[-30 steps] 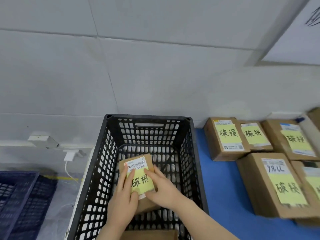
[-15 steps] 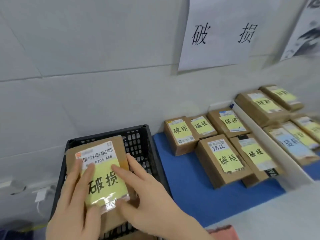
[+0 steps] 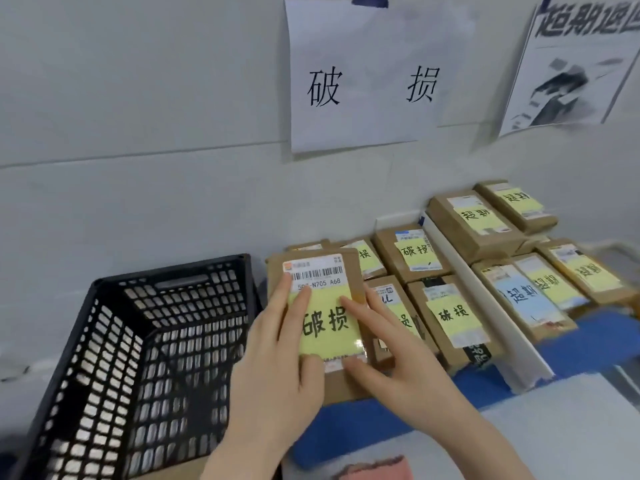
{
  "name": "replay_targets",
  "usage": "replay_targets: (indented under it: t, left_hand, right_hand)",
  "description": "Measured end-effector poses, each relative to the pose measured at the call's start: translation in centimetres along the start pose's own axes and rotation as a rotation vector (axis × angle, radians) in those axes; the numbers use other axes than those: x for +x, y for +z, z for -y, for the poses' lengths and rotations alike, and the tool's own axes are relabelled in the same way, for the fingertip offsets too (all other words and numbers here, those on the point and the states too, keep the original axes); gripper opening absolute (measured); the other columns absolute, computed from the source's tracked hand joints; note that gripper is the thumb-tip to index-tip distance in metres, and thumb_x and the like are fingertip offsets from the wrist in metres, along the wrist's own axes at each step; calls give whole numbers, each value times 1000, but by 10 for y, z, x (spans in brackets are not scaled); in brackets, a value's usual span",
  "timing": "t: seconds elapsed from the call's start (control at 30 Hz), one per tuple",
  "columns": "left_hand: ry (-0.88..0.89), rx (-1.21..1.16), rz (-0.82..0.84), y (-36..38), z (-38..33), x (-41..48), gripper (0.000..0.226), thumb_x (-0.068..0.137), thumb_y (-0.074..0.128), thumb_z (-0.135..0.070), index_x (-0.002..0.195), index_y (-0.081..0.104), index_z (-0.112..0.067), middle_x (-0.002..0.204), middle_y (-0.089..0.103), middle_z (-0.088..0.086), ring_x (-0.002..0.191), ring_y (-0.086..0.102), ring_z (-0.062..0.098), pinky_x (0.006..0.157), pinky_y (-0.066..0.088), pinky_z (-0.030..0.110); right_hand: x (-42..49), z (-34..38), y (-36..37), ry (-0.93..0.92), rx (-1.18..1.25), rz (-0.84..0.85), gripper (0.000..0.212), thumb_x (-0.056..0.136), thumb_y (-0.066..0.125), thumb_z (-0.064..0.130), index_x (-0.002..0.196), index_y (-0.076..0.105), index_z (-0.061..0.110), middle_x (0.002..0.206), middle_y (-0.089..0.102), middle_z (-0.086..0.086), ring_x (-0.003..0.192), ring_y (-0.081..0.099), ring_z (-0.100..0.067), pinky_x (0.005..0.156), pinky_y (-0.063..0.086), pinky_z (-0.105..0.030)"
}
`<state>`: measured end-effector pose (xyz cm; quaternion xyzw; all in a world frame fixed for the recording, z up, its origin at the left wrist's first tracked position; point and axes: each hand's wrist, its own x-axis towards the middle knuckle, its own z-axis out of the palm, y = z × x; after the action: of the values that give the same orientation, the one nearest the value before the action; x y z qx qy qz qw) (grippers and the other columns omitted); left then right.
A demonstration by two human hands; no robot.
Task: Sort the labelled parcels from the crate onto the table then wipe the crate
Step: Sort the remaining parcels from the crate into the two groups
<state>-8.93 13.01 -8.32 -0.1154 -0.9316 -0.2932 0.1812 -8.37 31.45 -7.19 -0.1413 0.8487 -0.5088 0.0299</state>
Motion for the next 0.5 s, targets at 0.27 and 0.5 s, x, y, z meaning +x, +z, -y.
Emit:
replay_targets:
  t: [0.27, 0.5]
  left_hand:
    - [-292, -44, 173, 74, -6, -14, 68, 82, 26, -36, 149, 20, -41, 152, -9, -38, 132, 36, 5, 77, 52, 29]
    - [-412, -101, 207, 107, 10, -19, 61, 90, 30, -29, 149, 23, -40, 154, -1, -35, 119, 46, 5, 72, 50, 26]
  right_hand:
    - [9, -85, -9, 88, -34, 175, 59, 90, 62, 38, 141, 36, 53, 158, 10, 24, 132, 5, 27, 109, 28, -15]
    - [19, -116, -2, 109, -81, 270, 56, 92, 58, 41, 140, 33, 55, 155, 3, 30, 126, 9, 31, 107, 32, -17]
